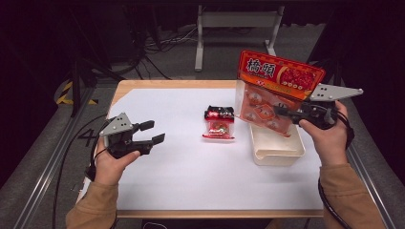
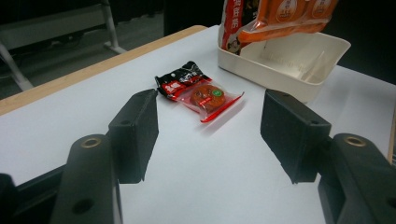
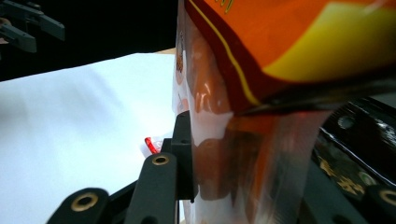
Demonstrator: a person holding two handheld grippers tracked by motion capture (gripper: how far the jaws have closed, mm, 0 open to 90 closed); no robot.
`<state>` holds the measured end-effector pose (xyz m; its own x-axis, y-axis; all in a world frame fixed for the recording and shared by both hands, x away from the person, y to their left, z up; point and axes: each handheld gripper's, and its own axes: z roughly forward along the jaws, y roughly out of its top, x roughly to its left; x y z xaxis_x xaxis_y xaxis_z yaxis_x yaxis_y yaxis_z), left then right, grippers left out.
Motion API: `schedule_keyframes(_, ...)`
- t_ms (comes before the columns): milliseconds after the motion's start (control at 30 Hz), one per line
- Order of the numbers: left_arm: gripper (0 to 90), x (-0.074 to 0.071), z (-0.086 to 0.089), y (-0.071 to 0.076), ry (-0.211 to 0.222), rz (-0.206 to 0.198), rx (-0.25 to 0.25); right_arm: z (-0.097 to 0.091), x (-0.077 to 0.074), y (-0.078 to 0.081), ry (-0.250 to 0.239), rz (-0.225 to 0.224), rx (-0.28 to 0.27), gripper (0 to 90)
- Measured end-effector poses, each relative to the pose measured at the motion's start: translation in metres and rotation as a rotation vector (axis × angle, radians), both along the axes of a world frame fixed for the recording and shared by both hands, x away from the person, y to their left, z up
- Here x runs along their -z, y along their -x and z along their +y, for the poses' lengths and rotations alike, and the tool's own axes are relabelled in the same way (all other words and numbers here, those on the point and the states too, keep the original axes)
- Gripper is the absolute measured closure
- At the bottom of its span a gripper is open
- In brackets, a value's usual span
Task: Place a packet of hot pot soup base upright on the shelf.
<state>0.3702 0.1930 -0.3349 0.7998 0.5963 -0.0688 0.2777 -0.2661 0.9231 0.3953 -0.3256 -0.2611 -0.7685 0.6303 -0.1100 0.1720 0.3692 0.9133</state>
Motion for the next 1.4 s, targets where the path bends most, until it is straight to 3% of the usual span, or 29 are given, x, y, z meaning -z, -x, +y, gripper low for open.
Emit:
schedule_keyframes(567, 38.2, -0.001, 0.011, 0.000, 0.034, 0.004, -0.021, -0.026, 0.004, 0.004, -0.008, -0.003, 0.121, 70.4)
schedule_keyframes(1100, 38.2, 0.001, 0.011, -0.002, 0.034, 0.013, -0.017, -0.037, 0.037, -0.003, -0.069, 0.043, 0.188, 70.4)
schedule_keyframes(1400, 38.0, 0.001, 0.012, -0.003, 0.043, 0.019, -0.006, -0.039, 0.051, -0.003, -0.066, 0.059, 0.202, 70.4)
